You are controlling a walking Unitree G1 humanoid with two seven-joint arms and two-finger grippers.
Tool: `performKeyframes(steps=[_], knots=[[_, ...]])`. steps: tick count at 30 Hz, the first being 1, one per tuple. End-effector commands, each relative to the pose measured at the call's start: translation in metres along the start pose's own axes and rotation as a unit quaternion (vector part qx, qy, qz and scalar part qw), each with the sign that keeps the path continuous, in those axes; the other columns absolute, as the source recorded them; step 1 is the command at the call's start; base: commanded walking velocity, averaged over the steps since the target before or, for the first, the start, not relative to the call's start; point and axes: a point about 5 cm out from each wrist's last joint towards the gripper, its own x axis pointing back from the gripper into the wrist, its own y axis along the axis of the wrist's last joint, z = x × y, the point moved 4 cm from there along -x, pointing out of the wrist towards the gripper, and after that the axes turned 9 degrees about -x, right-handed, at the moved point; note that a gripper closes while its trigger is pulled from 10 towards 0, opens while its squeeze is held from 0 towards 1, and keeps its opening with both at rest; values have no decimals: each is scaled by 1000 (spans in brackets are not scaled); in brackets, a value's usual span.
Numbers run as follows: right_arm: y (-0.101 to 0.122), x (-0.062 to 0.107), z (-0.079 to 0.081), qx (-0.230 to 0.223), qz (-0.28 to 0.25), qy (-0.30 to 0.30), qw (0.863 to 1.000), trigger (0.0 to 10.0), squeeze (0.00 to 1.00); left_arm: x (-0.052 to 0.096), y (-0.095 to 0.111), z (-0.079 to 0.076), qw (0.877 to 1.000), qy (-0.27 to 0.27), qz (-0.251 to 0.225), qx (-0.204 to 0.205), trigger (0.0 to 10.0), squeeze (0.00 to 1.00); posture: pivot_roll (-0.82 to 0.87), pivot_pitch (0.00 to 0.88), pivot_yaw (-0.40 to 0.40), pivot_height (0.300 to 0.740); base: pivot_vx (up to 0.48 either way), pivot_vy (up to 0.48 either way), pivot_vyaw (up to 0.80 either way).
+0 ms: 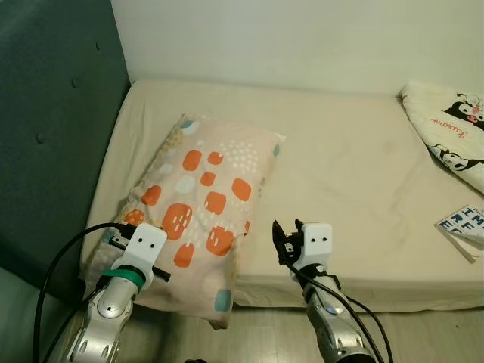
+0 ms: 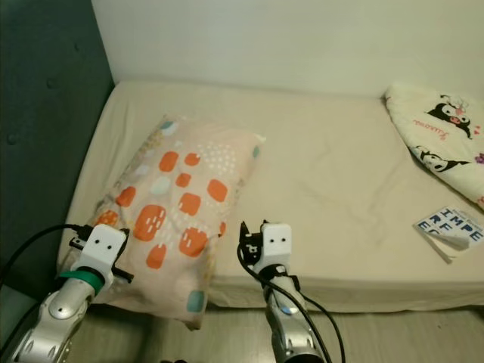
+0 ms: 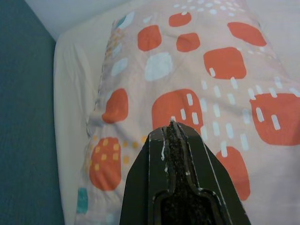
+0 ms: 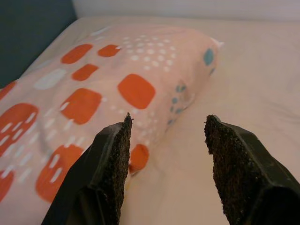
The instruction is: Clean up the room
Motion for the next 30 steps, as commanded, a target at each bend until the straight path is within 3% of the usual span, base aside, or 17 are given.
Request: performKeyframes(steps=[1, 8, 11, 19, 24, 27, 30], knots=[[-6, 4, -3, 4, 14, -4, 1000, 10000, 0, 2, -7, -5, 1000, -4, 16, -1, 10000, 0, 93, 105, -32, 730, 0, -255, 0], [-11, 9, -8, 10, 25, -8, 1000, 10000, 0, 0, -13, 0, 998, 27, 38, 44, 10000, 0, 93, 104, -37, 730, 0, -36, 0], [-12, 9, -9, 11, 27, -8, 1000, 10000, 0, 0, -12, 1, 998, 28, 36, 45, 10000, 0, 93, 104, -38, 730, 0, 0, 0], [-13, 10, -8, 11, 29, -7, 999, 10000, 0, 3, -14, 4, 998, 30, 34, 34, 10000, 0, 97, 113, -38, 730, 0, 0, 0], [-14, 11, -7, 5, 31, -9, 999, 10000, 0, 7, -17, -4, 999, 7, 33, 21, 10000, 0, 102, 118, -38, 730, 0, 0, 0], [-12, 10, -6, -4, 28, -10, 1000, 10000, 0, 8, -14, -7, 999, -7, 12, -40, 10000, 0, 102, 122, -38, 730, 0, 0, 0], [-12, 10, -6, -3, 28, -8, 1000, 10000, 0, 8, -14, -4, 999, -3, 8, -39, 10000, 0, 101, 127, -37, 730, 0, 0, 0]])
